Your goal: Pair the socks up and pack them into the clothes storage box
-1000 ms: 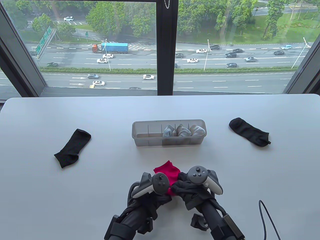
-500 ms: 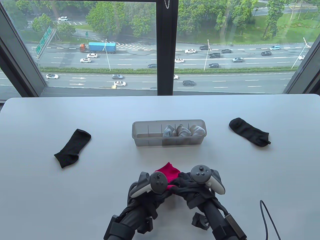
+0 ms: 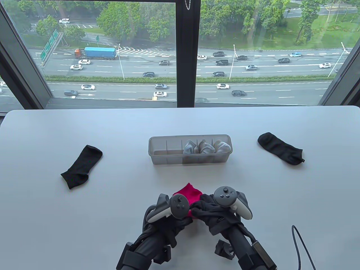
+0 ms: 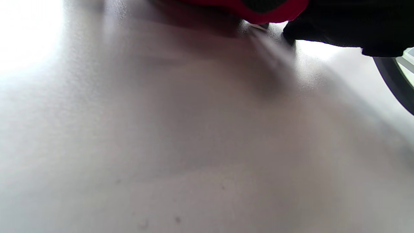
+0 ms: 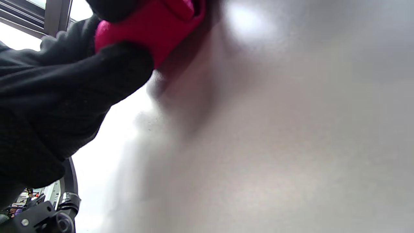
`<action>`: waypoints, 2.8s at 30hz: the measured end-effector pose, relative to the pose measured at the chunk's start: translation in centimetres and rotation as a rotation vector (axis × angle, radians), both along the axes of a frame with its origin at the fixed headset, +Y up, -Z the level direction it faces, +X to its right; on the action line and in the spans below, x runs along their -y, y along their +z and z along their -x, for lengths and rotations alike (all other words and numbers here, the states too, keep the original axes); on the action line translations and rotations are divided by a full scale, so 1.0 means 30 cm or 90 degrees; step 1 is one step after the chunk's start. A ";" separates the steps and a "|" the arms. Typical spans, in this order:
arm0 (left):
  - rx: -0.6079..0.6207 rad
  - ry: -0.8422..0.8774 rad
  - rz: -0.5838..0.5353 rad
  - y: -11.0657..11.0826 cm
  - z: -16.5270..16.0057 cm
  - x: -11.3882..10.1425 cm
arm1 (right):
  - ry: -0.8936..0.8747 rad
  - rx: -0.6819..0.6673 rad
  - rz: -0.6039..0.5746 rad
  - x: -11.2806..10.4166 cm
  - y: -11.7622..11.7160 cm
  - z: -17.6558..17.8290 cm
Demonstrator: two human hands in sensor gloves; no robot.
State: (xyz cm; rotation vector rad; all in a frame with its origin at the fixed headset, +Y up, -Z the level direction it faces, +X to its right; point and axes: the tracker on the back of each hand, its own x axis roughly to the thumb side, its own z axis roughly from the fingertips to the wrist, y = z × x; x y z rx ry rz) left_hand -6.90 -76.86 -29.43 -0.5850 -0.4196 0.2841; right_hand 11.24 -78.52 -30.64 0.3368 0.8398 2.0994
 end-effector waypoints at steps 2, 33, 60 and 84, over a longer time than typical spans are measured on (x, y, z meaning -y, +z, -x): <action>-0.003 -0.010 -0.014 0.003 -0.003 -0.004 | -0.001 0.000 -0.001 -0.001 0.000 0.000; -0.016 -0.073 -0.178 0.029 -0.024 -0.064 | -0.057 0.043 -0.018 -0.014 -0.001 0.002; -0.030 -0.030 -0.168 0.014 0.001 -0.087 | -0.044 0.038 -0.086 -0.051 -0.001 -0.001; -0.015 0.017 -0.172 0.012 0.007 -0.101 | -0.082 0.065 -0.106 -0.077 -0.010 -0.014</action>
